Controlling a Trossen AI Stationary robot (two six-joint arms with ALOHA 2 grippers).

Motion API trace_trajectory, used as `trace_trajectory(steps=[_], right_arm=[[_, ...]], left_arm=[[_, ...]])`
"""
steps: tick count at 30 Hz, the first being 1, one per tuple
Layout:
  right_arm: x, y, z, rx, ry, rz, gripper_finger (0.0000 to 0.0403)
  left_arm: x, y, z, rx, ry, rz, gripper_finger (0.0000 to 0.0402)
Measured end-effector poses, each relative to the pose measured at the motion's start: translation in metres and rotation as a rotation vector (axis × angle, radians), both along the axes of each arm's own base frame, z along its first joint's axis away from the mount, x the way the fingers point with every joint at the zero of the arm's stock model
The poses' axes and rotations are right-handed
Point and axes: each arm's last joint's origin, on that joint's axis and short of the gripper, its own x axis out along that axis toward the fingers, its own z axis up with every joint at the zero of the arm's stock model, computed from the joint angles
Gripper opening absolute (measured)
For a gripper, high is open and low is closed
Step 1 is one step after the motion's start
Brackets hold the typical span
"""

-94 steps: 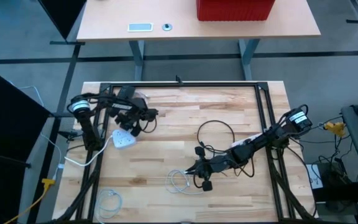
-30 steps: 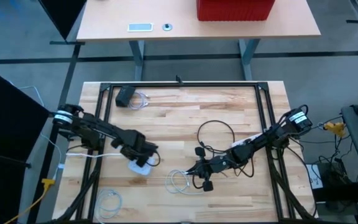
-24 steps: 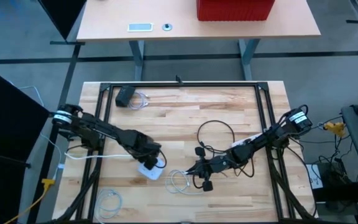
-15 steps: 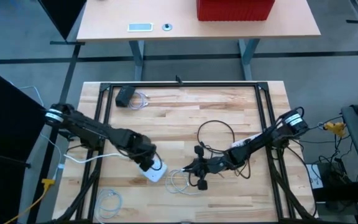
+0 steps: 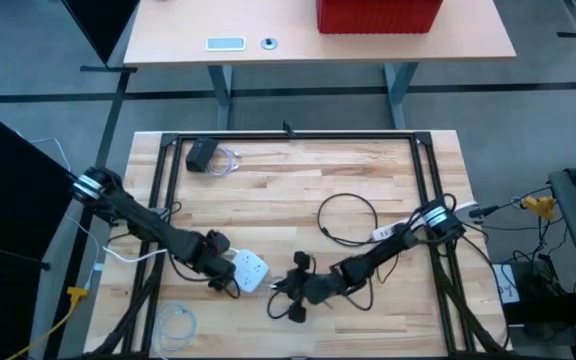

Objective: Insert USB
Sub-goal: Insert the white charger cable into the left white outlet extension

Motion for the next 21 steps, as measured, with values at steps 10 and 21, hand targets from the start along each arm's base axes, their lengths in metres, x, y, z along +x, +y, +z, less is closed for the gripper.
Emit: trace_trajectory(steps=[10, 21], right_arm=[[0.018, 0.004, -0.015, 0.039, -0.029, -0.174, 0.0012], [0.017, 0.003, -0.020, 0.036, -0.010, -0.180, 0.0012]], left_arm=[[-0.001, 0.003, -0.018, 0.024, -0.112, -0.034, 0.0024], [0.010, 0.000, -0.016, 0.053, -0.242, -0.059, 0.0024]])
